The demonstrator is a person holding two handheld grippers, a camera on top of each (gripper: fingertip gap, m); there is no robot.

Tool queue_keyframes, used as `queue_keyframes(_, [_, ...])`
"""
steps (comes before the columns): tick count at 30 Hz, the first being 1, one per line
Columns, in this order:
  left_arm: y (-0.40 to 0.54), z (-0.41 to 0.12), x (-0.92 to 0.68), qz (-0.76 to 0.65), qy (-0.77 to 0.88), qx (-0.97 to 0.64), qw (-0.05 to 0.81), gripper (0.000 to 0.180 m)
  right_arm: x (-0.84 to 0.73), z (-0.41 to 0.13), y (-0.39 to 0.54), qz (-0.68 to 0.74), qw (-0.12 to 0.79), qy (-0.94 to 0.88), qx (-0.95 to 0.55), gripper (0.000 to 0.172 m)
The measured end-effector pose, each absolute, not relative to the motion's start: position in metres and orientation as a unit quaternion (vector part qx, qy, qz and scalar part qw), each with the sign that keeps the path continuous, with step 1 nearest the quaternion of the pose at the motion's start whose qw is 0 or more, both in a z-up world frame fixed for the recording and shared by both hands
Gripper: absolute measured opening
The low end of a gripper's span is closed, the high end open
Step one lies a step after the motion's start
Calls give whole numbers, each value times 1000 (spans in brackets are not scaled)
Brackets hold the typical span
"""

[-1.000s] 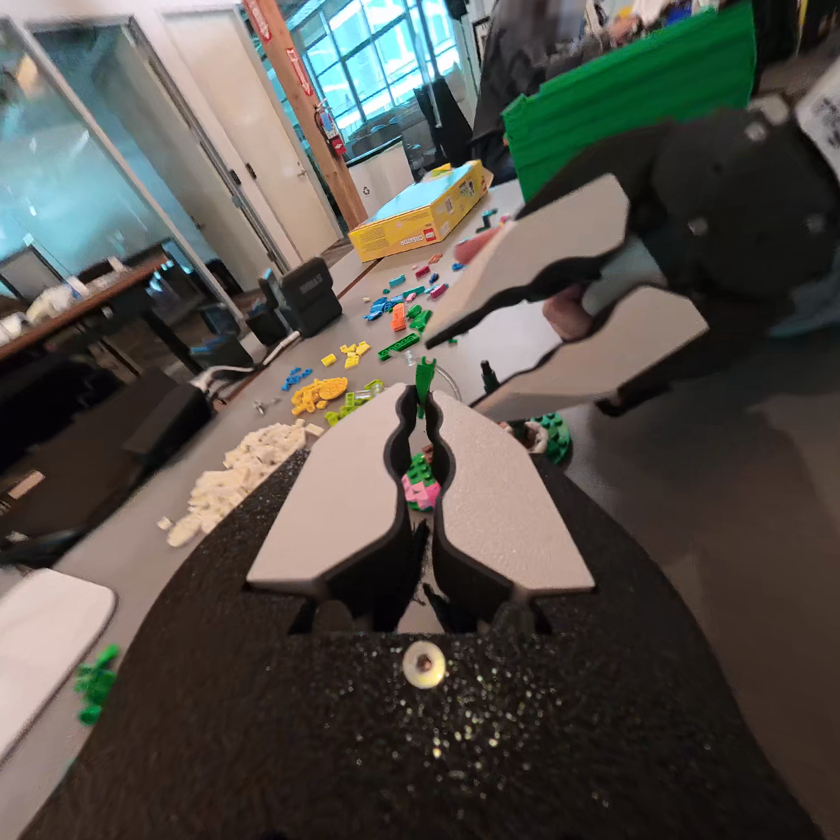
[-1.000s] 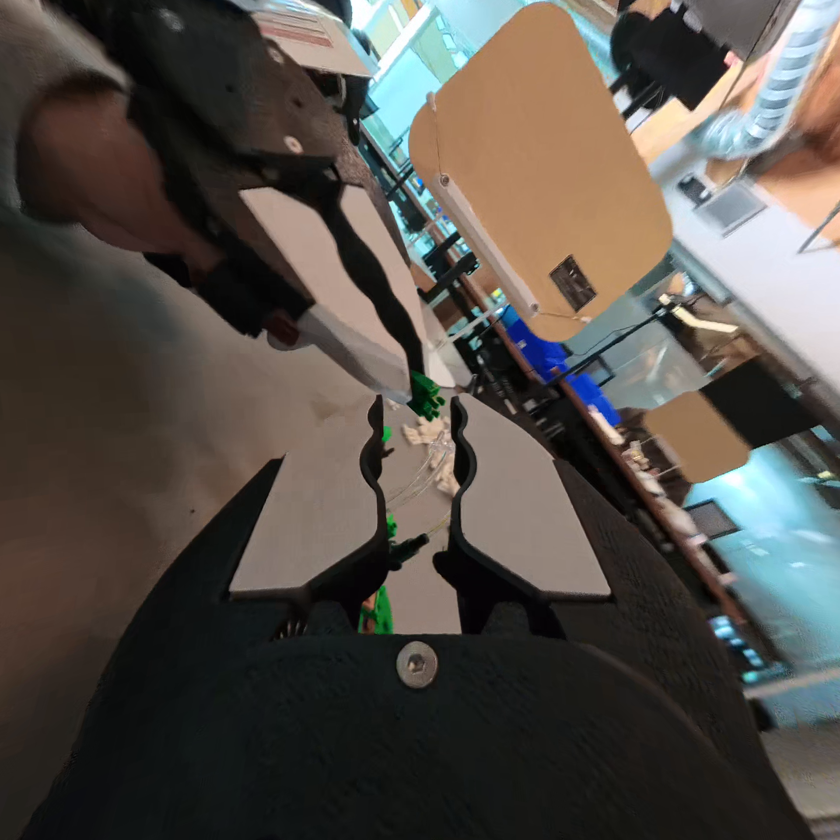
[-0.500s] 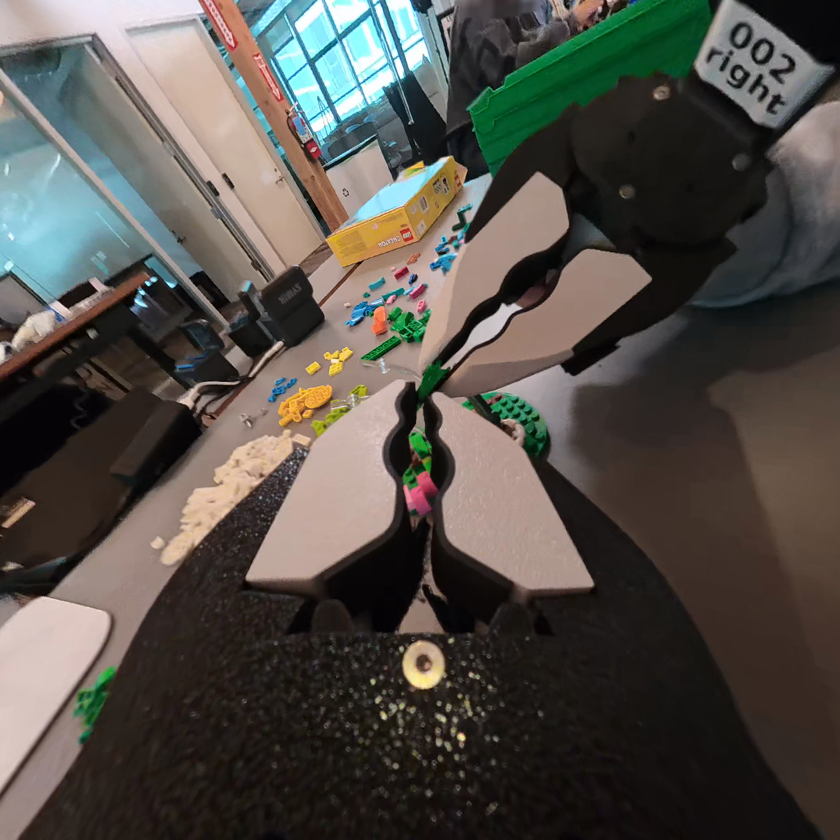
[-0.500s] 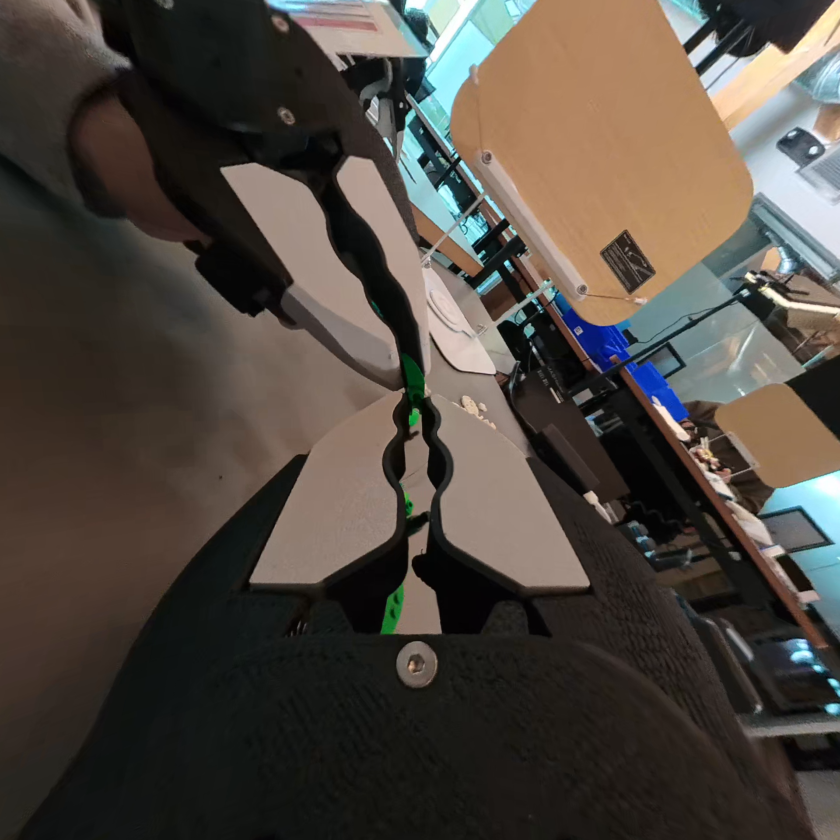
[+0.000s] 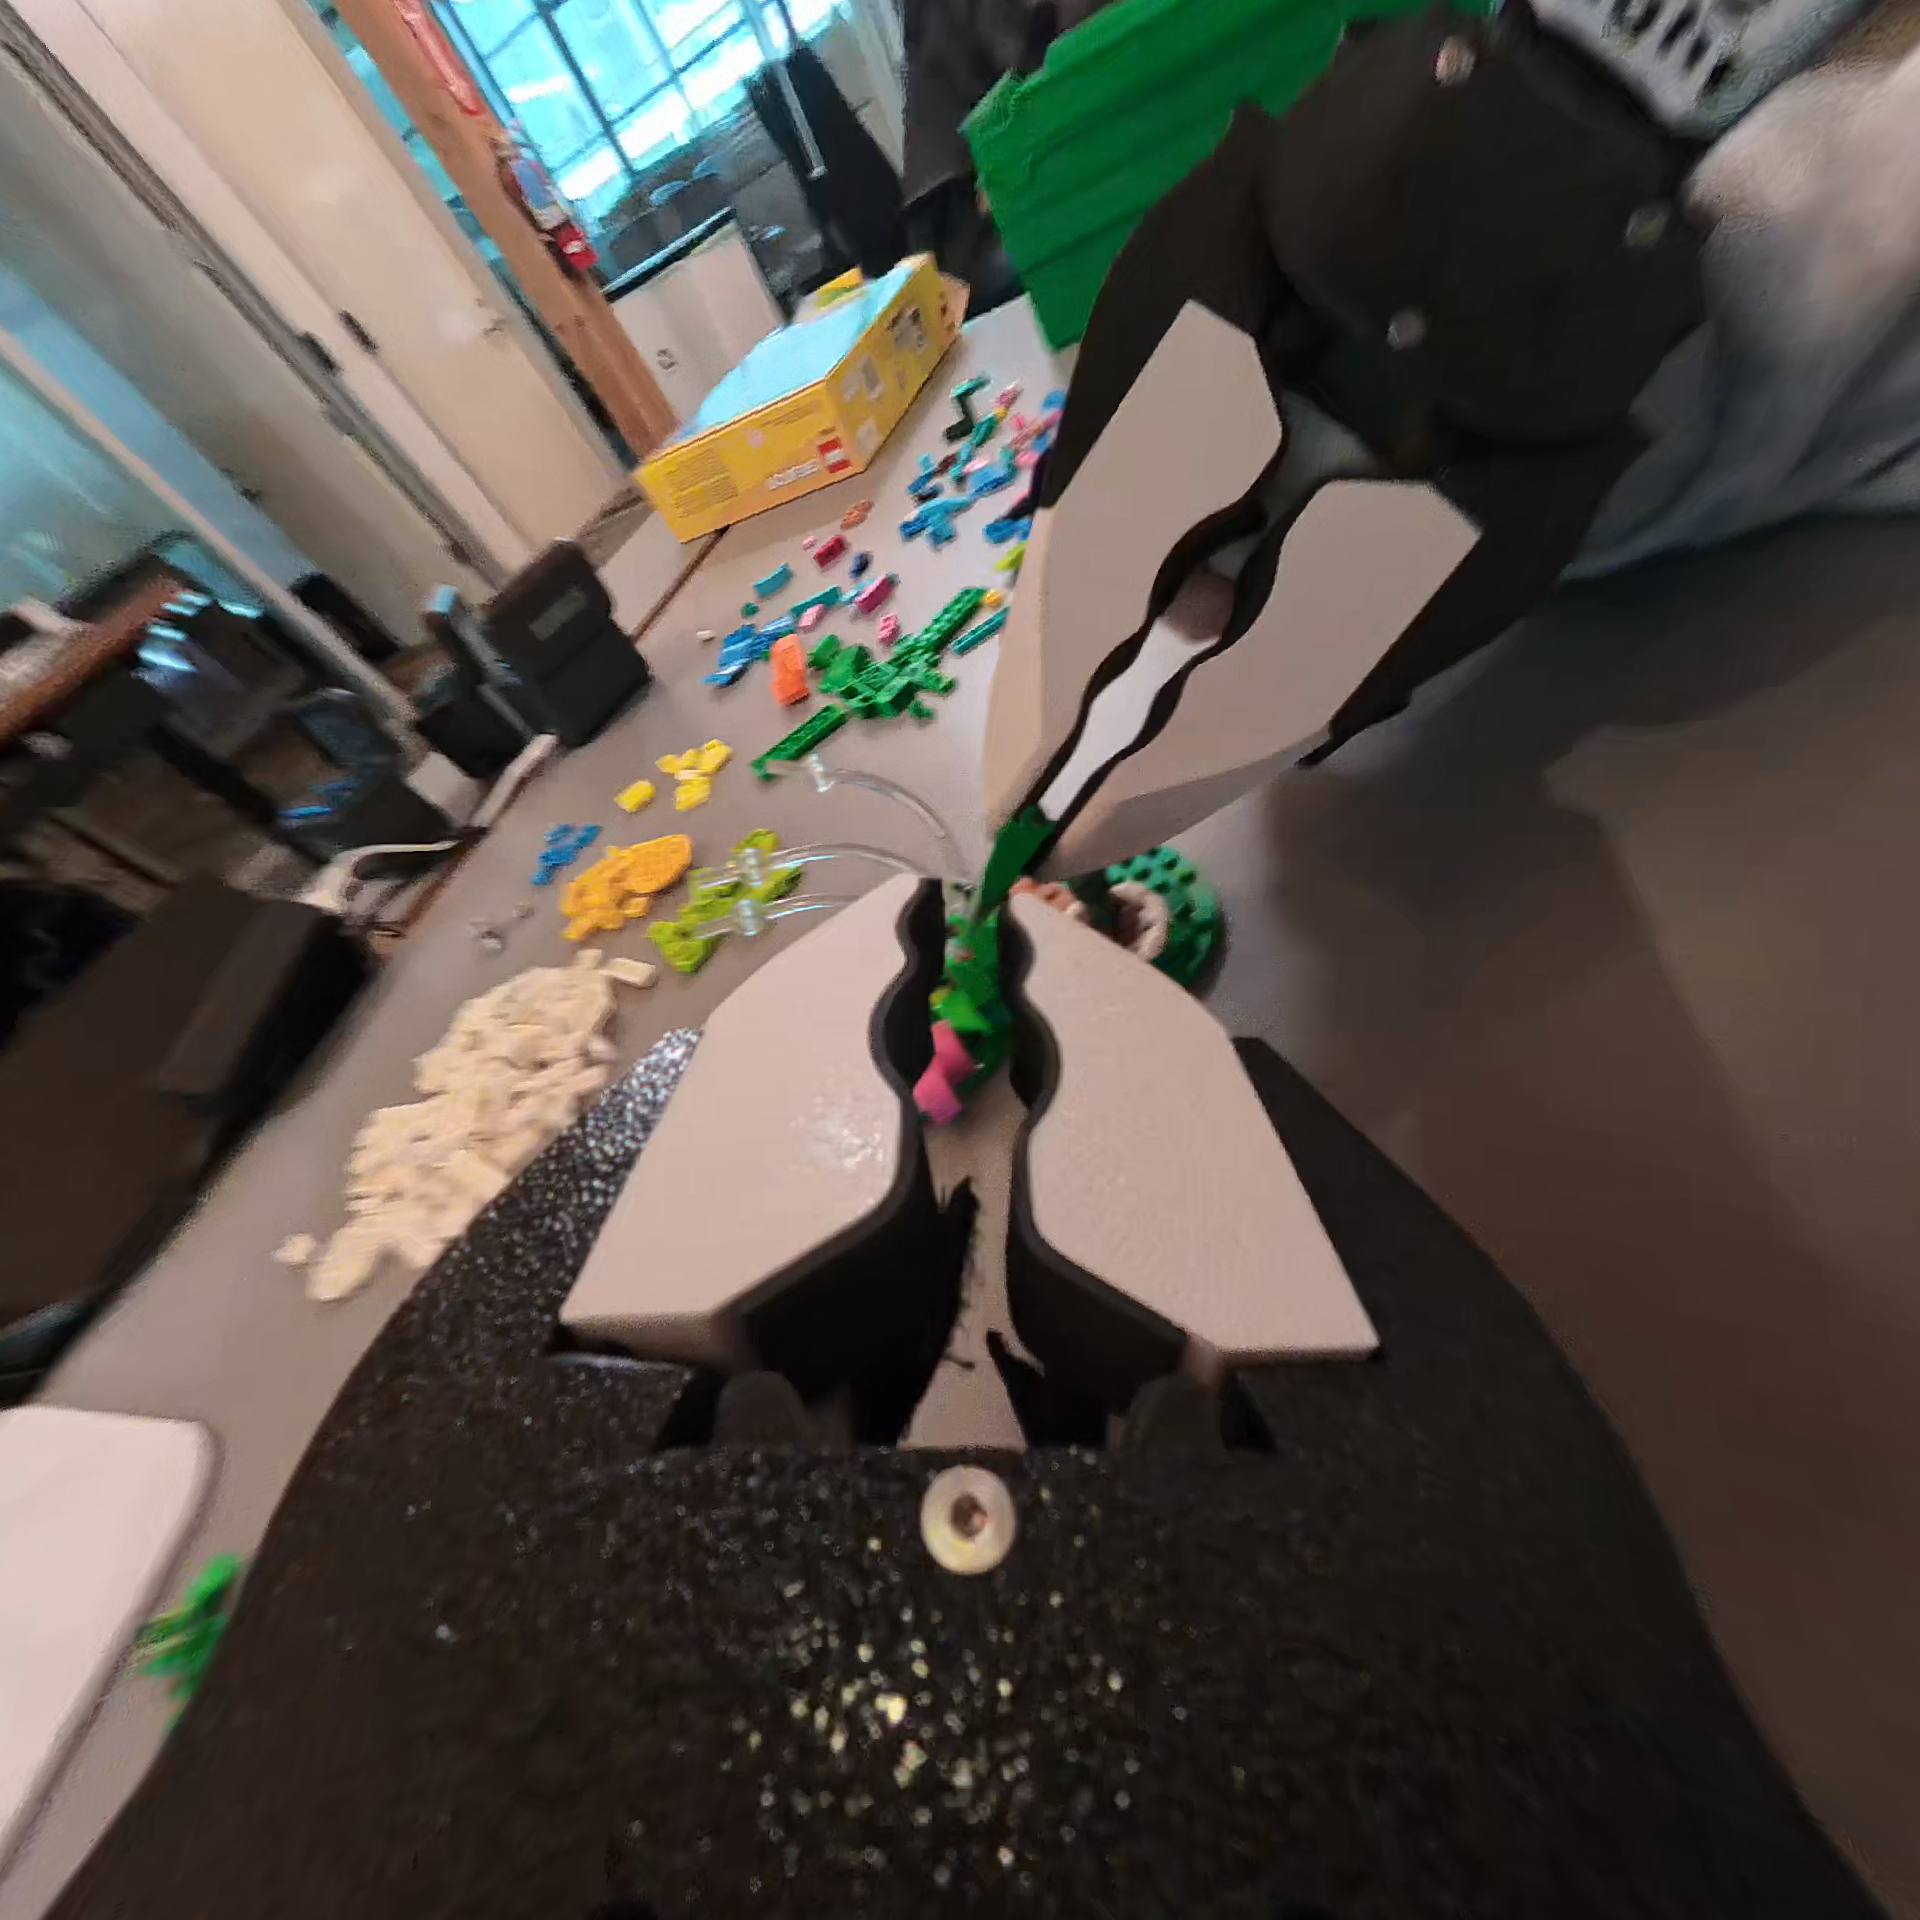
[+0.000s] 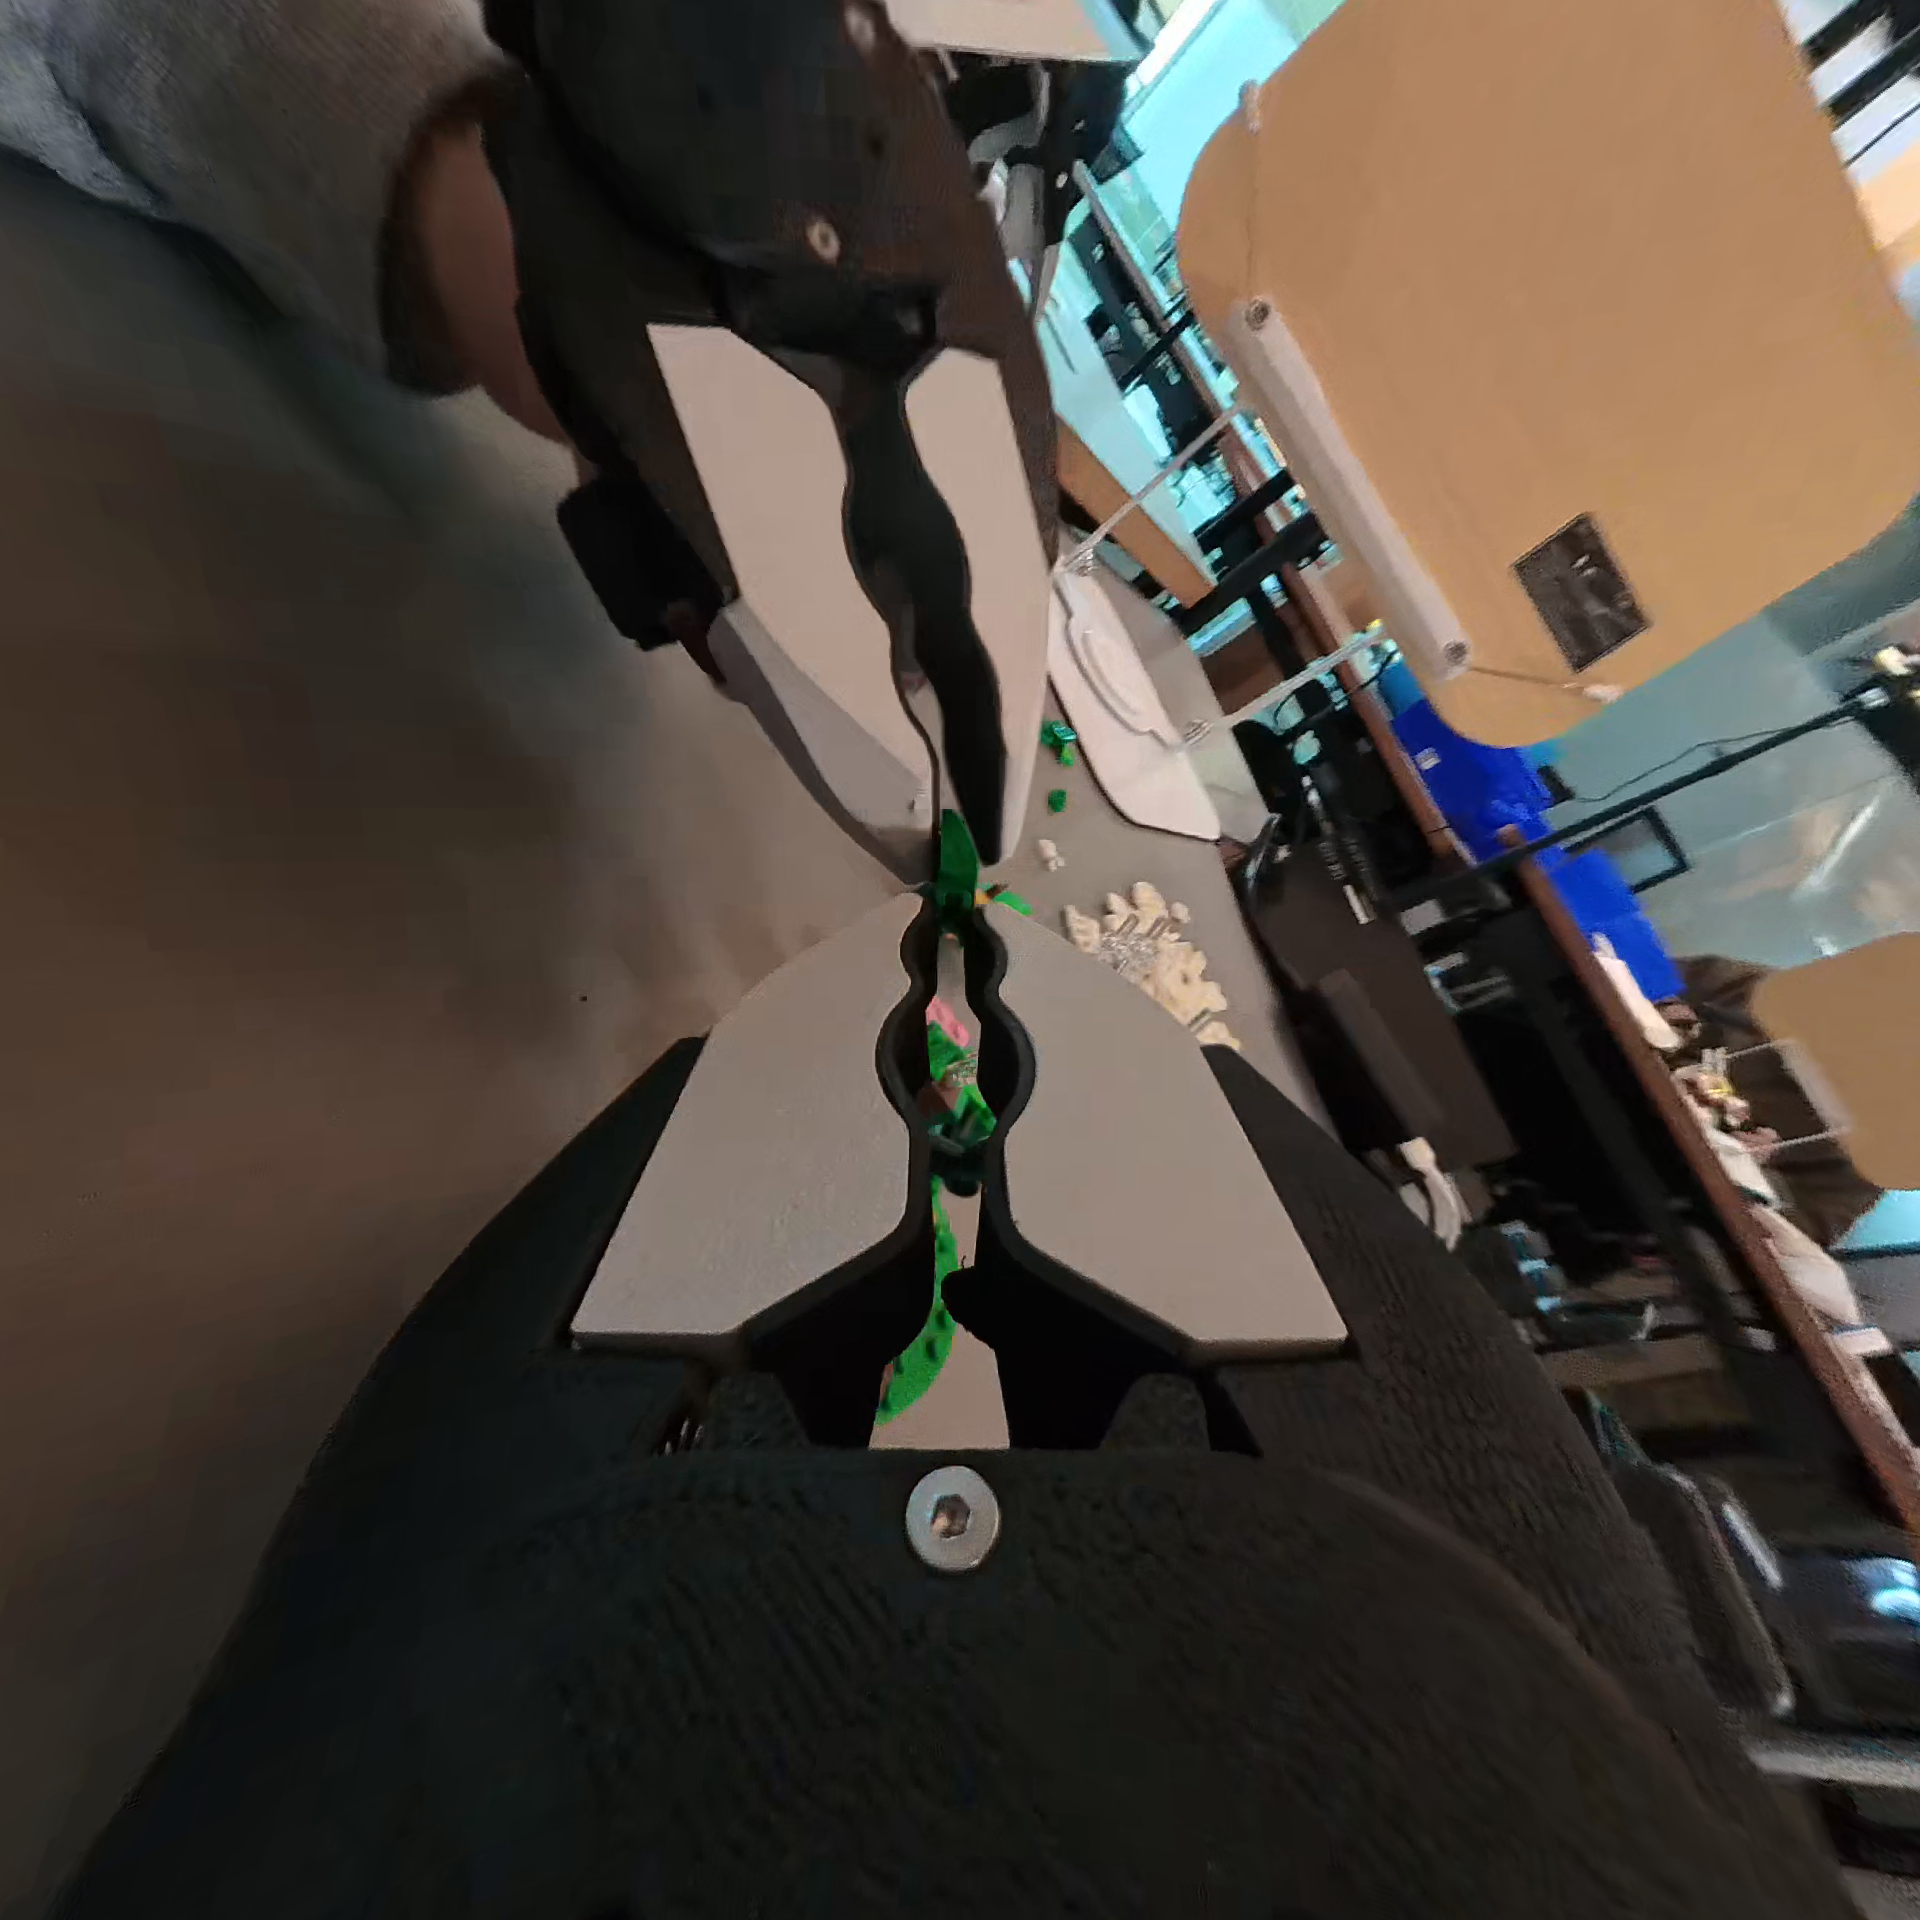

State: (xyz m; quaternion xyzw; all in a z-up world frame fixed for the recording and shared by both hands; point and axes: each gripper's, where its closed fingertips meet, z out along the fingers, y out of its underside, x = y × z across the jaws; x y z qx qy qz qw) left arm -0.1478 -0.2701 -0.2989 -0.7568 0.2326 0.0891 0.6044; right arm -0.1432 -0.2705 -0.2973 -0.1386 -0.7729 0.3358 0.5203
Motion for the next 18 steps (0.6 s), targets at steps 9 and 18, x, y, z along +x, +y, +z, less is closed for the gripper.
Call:
queue_keyframes(9, [-267, -325, -148, 264, 345, -744, 507, 20, -143, -313, -273, 304, 494, -803, -137, 4])
queue_keyframes(18, [-267, -326, -146, 240, 323, -766, 502, 6, -143, -315, -275, 302, 487, -808, -137, 4])
